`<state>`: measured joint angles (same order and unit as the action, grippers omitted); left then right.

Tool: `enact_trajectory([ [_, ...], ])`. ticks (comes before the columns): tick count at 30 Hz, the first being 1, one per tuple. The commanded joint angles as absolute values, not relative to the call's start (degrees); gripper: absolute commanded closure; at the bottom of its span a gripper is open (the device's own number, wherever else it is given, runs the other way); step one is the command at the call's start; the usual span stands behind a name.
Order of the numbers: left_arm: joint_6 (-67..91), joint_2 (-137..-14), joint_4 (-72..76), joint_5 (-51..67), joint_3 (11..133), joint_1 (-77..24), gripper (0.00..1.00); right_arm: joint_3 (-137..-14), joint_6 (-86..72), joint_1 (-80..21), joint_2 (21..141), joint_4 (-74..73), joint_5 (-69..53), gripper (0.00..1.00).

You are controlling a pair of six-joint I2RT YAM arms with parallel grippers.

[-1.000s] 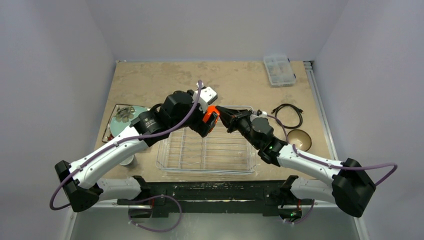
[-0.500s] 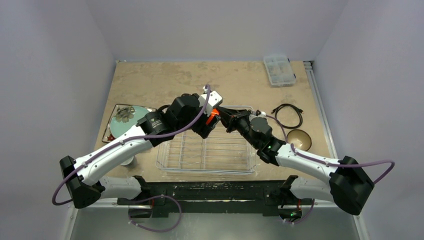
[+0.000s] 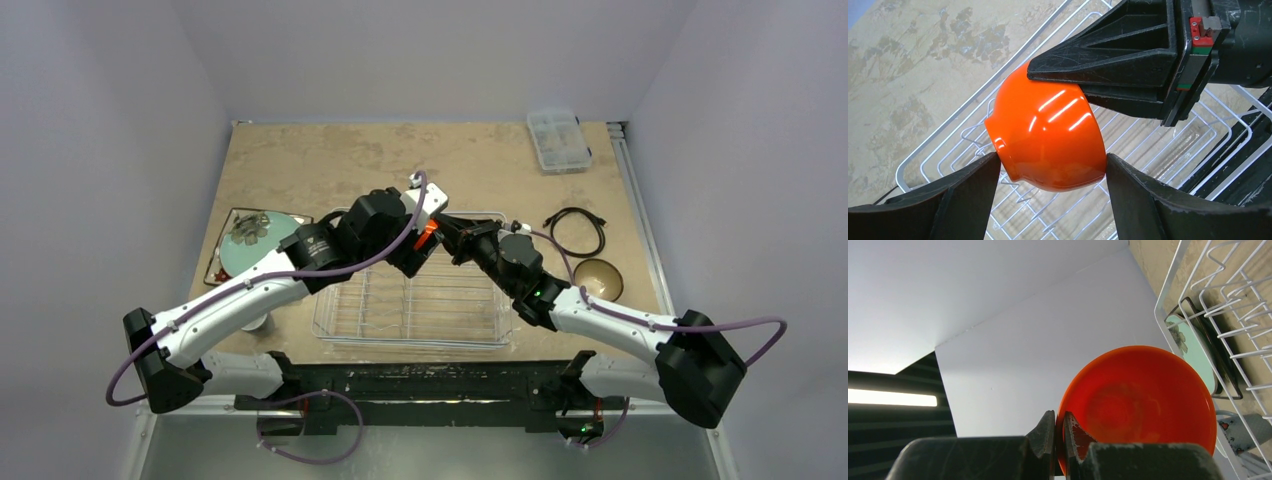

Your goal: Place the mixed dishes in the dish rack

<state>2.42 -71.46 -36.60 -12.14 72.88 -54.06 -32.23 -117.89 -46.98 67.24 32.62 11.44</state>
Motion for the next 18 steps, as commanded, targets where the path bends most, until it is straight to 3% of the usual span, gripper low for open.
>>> enact_trajectory([
  [1,2.29,-71.57,-35.98,-16.44,74.62,-54.2,0.22,-34.98,-120.1,-47.46,66.53,37.92,11.46,1.0],
  [9,2.46,-72.12,-36.02,-18.15,74.62,-55.4,0.15,-35.26,-120.76,-47.46,66.62,36.98,12.08,1.0],
  [18,2.47,-73.25,-36.36,-19.7,75.18,-56.15,0.19,-35.85,-121.02,-47.55,67.5,36.91,11.31,1.0],
])
